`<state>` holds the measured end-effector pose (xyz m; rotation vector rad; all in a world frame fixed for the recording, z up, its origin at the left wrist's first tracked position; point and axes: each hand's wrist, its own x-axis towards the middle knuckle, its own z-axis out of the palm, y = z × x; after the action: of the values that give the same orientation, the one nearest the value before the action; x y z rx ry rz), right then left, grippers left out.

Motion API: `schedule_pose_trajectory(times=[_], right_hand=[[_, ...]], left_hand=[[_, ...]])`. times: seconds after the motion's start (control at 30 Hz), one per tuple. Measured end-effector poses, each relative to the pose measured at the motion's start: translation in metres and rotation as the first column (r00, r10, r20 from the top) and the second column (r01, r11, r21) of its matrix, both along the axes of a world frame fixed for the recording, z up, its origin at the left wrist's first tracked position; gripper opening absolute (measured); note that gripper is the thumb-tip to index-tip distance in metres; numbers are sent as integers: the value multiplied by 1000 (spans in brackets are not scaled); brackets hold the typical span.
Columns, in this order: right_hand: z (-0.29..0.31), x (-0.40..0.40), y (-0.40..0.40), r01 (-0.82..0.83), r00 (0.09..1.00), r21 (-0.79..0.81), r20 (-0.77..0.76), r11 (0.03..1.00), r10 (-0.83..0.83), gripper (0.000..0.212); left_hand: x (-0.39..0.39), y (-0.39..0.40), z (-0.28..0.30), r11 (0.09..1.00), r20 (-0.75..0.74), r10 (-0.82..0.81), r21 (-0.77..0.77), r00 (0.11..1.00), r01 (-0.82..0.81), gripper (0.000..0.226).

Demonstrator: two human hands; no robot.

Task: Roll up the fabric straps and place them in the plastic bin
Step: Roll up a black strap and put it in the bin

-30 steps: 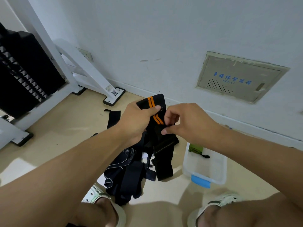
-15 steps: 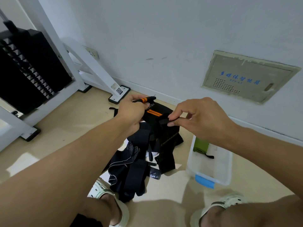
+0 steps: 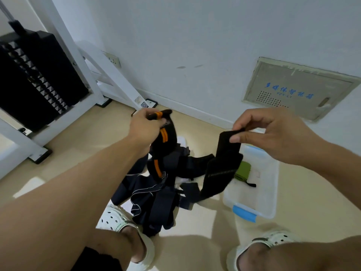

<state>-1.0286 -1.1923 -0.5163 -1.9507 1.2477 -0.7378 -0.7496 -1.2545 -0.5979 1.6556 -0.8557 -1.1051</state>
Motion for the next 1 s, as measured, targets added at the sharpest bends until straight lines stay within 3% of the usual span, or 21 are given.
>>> schedule_pose_trajectory(times=[0.17,0.33,0.47,0.53,0.67,0.8,0.9,1.0], right_hand=[[-24,14,-13,55,961,173,257,983,-99,5],[-38,20,-29,199,897,329,318,923,-307,3],[-46,20,-36,184,901,416,290,890,-322,15],[-48,21,-36,164,909,426,286,890,-304,12],[-49,22,-40,186,898,374,311,909,-311,4],[-51,22,-41,167,891,354,345,920,-295,5],[-51,23,-38,102,894,362,375,927,-245,5],[-53,25,-34,28,897,370,400,929,-186,3]], left_hand=[[-39,18,16,926,-69,-376,-8,924,376,25],[-55,28,30,841,-181,-535,-20,826,540,20],[-52,26,31,794,-198,-594,12,780,608,37],[-50,24,30,807,-289,-558,27,778,589,47],[-49,22,27,841,-432,-493,-13,755,541,34],[-46,23,30,785,-519,-531,-2,670,620,33],[-46,24,31,718,-603,-541,33,587,696,51],[-48,26,31,644,-595,-597,44,538,763,54]])
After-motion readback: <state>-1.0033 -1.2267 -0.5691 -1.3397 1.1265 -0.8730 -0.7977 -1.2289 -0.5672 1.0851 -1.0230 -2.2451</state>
